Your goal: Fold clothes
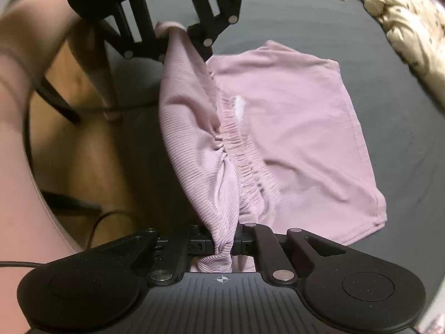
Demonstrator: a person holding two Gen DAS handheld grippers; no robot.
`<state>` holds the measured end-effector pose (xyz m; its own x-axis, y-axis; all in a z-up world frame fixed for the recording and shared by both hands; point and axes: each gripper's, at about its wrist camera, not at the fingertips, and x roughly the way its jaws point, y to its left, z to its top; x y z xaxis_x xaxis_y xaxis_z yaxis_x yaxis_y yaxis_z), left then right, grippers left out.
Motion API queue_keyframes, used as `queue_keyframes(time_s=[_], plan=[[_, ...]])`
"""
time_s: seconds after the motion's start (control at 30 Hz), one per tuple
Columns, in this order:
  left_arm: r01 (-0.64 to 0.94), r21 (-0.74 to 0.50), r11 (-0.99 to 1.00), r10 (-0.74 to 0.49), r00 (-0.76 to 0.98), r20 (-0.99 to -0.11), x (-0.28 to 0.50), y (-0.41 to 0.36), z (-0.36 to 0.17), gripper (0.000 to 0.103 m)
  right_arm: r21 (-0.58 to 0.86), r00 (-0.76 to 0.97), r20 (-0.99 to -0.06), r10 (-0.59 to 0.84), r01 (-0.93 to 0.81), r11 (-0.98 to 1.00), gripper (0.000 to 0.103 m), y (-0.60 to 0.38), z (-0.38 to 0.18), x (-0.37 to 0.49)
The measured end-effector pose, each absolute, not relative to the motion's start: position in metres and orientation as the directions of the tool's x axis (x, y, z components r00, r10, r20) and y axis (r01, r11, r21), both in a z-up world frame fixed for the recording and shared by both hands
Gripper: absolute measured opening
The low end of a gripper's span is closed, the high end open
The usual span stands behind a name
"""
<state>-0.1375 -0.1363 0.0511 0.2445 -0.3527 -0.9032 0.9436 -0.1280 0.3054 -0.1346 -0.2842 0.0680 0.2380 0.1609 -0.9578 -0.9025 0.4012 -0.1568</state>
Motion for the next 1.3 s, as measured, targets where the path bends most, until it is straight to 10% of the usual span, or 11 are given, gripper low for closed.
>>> queue_keyframes(time_s=[0.87,0.97,1.07,1.3], plan=[[0.996,-0.066,0.063,-0.297,-0.045,-0.954,0.097,-0.170,0.027,0.024,0.194,-0.057,-0.964,0.259,-0.816,0.545,0.007,-0.325,0.057,0.082],[0.990,-0.095,0.100,-0.316,-0.059,-0.947,0.114,-0.165,0.022,0.028,0.220,-0.054,-0.955,0.293,-0.789,0.574,0.024,-0.336,0.058,0.093],[0.987,-0.115,0.114,-0.329,-0.072,-0.942,0.125,-0.161,0.020,0.030,0.247,-0.049,-0.944,0.326,-0.761,0.600,0.063,-0.347,0.059,0.105],[0.982,-0.092,0.165,-0.350,-0.029,-0.936,0.132,-0.141,0.025,0.037,0.188,0.083,-0.938,0.336,-0.694,0.695,0.065,-0.383,0.064,0.101]])
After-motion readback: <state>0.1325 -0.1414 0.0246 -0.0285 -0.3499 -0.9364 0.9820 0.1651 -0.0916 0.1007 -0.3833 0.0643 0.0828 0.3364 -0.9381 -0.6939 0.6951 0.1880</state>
